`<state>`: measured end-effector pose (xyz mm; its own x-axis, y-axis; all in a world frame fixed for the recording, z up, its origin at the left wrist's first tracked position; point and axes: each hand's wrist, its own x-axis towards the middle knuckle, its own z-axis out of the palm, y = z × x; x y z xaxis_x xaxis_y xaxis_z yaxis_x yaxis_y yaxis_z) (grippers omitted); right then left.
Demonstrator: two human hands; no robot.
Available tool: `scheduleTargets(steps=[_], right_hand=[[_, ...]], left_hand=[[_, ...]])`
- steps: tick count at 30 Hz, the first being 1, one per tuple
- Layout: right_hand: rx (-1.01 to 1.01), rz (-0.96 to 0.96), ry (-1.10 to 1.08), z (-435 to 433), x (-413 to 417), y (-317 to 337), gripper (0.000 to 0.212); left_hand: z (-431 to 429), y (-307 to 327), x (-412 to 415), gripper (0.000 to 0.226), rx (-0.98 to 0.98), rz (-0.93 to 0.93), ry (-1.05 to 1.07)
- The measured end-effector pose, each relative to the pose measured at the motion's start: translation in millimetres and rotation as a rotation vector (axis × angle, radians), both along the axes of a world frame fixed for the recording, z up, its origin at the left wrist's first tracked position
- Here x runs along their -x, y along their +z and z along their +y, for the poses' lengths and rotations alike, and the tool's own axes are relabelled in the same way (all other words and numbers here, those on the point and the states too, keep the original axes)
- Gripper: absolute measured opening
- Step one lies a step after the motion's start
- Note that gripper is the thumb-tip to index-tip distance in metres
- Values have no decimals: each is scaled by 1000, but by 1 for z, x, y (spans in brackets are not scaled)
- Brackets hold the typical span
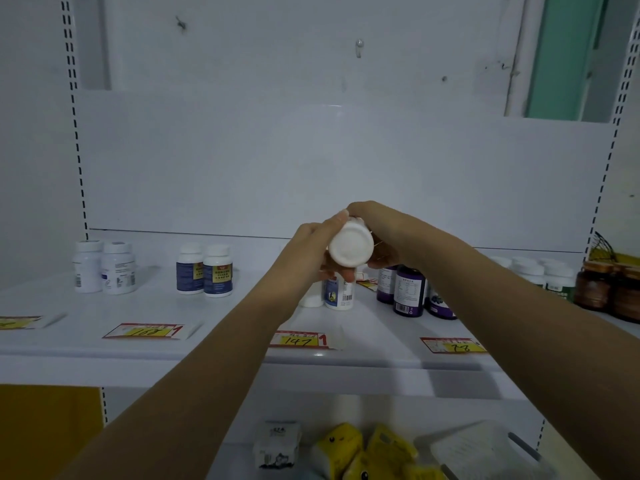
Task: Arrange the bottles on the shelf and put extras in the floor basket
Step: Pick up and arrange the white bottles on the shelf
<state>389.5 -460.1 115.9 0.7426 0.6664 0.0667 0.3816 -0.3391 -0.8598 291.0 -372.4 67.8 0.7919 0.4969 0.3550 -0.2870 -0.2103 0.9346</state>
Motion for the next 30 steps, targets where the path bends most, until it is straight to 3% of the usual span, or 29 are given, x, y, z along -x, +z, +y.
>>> scheduleTargets(steps=[6,12,17,22,30], right_hand=[[-119,-13,-11,-1,-7,7,24],[-144,-324,61,15,1,23,27],[-175,-571,47,34,1,33,36],[-201,-586,80,54,-11,43,38],[-112,-554,95,93,-49,34,40]], left_hand=[[1,-3,1,70,-185,146,152],[4,-9,-4,85,-394,37,470],[24,-14,-2,91,-601,130,595],[61,-35,11,68,-800,377,607],[92,-70,10,49,-923,763,452]])
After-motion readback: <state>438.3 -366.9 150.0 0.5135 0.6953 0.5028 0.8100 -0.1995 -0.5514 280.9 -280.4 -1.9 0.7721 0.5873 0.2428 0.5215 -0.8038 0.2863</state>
